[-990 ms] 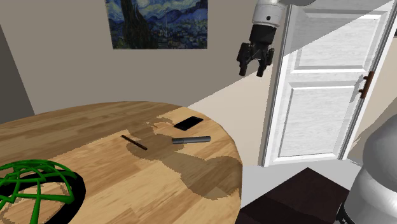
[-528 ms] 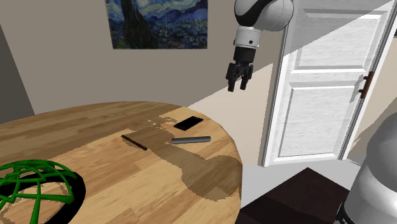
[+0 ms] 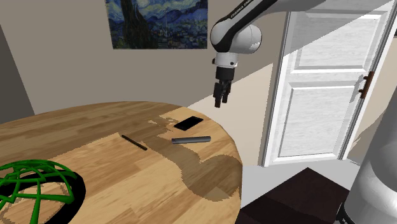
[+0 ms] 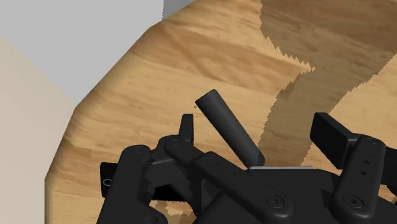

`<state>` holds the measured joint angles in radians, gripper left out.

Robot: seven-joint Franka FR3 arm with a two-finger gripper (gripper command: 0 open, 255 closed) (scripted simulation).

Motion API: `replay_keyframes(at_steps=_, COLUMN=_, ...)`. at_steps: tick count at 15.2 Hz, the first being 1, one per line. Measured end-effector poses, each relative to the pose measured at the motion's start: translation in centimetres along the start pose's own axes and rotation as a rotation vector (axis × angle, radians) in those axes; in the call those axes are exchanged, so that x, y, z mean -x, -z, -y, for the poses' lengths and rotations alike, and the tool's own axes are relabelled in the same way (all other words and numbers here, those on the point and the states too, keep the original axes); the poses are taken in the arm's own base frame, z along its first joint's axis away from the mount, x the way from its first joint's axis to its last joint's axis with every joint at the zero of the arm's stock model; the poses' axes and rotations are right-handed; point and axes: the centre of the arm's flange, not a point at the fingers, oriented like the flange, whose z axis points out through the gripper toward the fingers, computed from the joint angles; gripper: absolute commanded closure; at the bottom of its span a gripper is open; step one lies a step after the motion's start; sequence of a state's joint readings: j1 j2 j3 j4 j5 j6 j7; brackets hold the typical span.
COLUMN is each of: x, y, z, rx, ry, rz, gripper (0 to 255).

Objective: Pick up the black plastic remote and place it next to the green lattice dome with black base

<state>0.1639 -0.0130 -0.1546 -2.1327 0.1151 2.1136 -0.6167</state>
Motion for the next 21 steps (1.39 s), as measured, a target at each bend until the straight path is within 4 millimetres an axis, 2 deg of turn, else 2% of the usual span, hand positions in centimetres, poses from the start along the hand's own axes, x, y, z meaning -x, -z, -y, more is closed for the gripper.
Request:
replay_keyframes(at_steps=10, x=-9.4, y=-10.7, z=0.1, rx=-0.002, ry=0.358, rz=0.071, gripper=0)
replay_keyframes(at_steps=14, x=-12.2, y=-15.0, z=0.8, rx=-0.004, ry=0.490, rz=0.099, gripper=0)
replay_keyframes(at_steps=21, x=-12.5, y=-19.0, z=1.2, rx=-0.004, ry=0.516, rz=0.103, gripper=0)
